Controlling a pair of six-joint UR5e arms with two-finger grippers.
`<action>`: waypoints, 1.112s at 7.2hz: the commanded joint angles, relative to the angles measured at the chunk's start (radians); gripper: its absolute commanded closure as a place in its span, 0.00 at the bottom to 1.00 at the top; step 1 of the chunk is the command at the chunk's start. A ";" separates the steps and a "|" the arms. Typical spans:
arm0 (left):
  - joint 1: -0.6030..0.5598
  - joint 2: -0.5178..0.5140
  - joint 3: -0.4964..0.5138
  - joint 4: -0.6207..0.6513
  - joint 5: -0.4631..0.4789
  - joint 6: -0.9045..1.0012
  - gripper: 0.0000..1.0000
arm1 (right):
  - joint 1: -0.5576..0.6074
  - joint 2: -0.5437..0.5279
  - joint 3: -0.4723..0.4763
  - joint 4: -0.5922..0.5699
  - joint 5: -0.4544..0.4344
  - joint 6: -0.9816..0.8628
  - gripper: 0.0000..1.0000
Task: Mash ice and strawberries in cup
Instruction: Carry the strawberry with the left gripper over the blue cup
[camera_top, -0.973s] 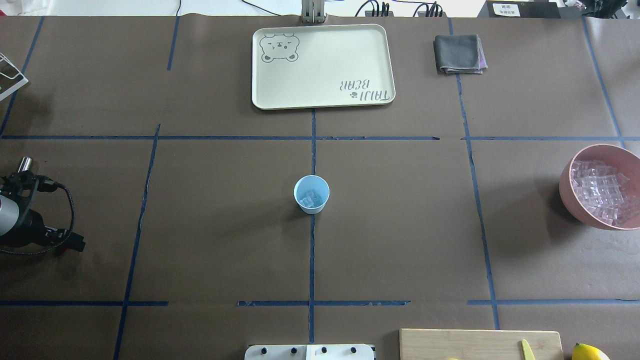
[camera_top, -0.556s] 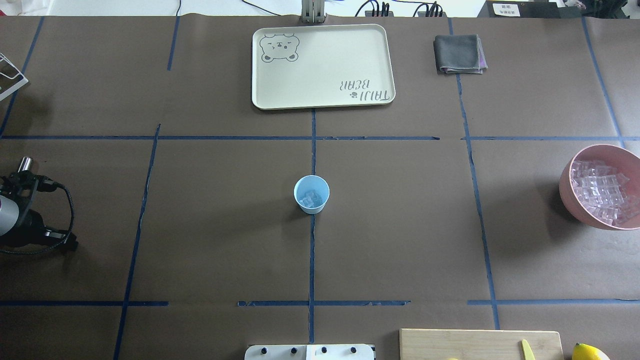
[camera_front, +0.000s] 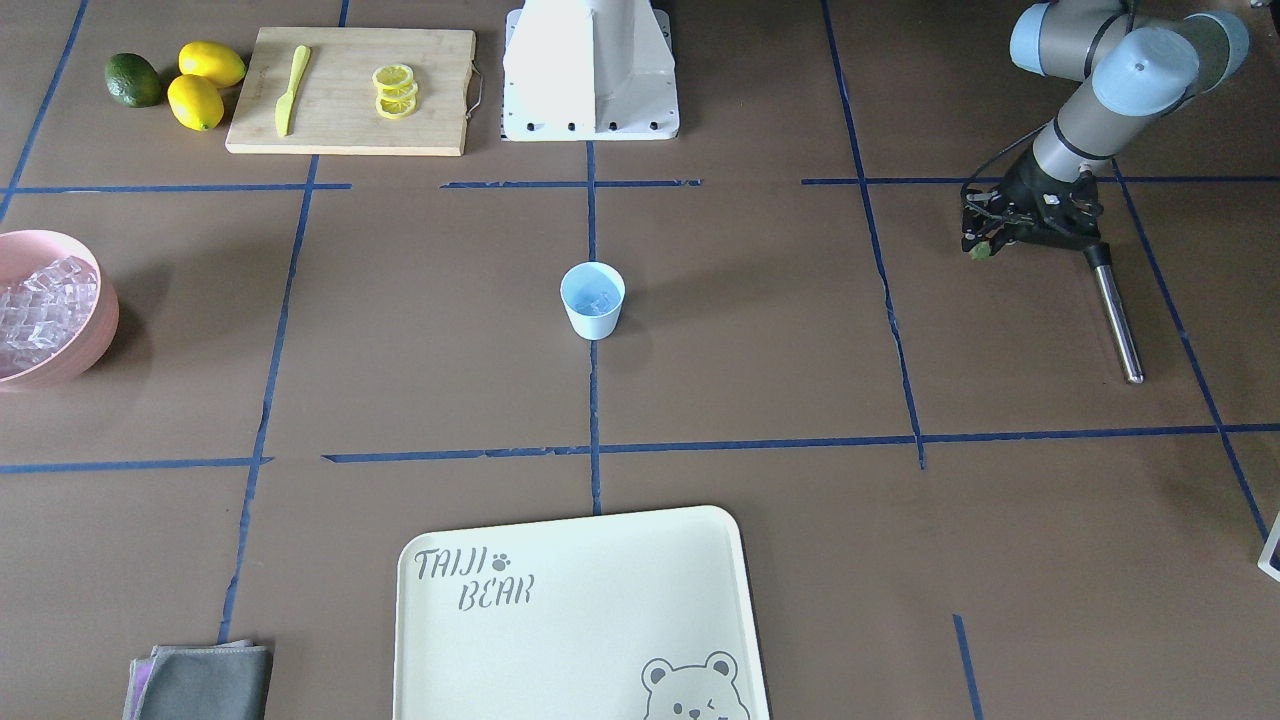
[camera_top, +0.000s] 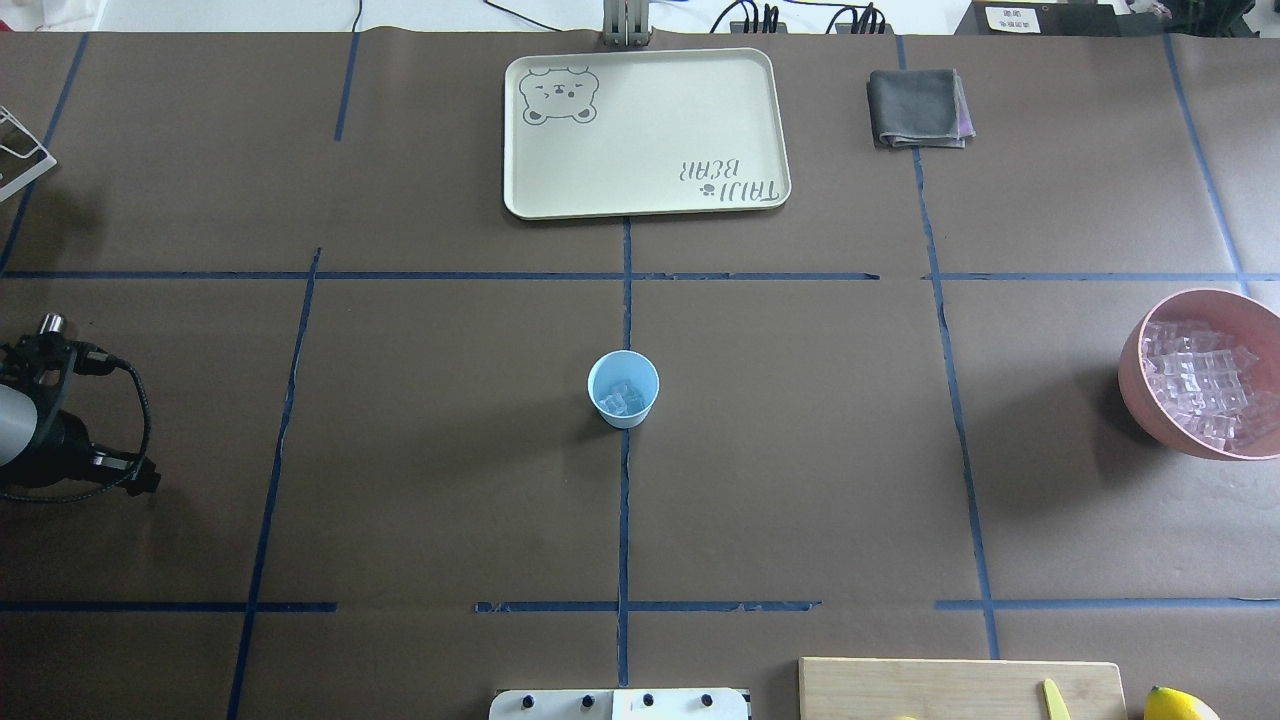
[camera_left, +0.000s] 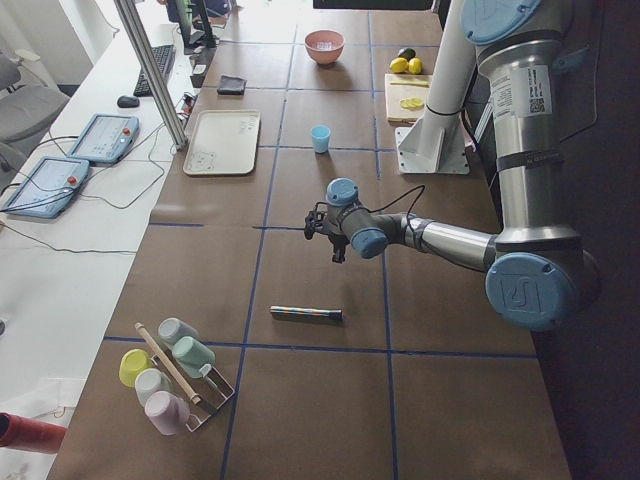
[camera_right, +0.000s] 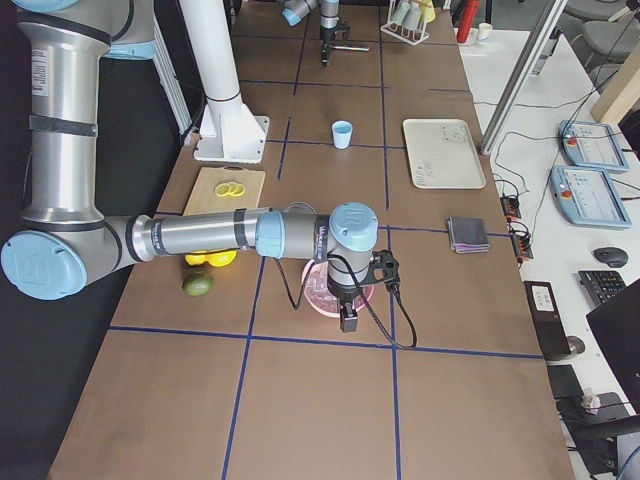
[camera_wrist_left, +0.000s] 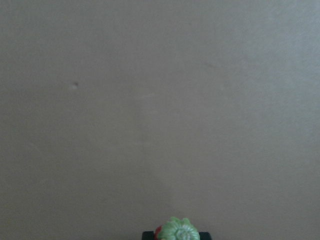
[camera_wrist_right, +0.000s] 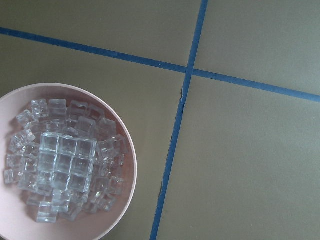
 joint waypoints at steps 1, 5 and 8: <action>-0.032 -0.104 -0.021 0.008 0.022 -0.003 1.00 | 0.000 0.000 0.002 0.000 0.000 0.000 0.01; -0.024 -0.505 -0.026 0.356 0.029 -0.004 1.00 | 0.000 0.000 0.005 0.000 0.002 0.000 0.01; 0.093 -0.707 -0.029 0.580 0.177 -0.186 1.00 | 0.000 0.000 0.009 0.000 0.005 0.000 0.01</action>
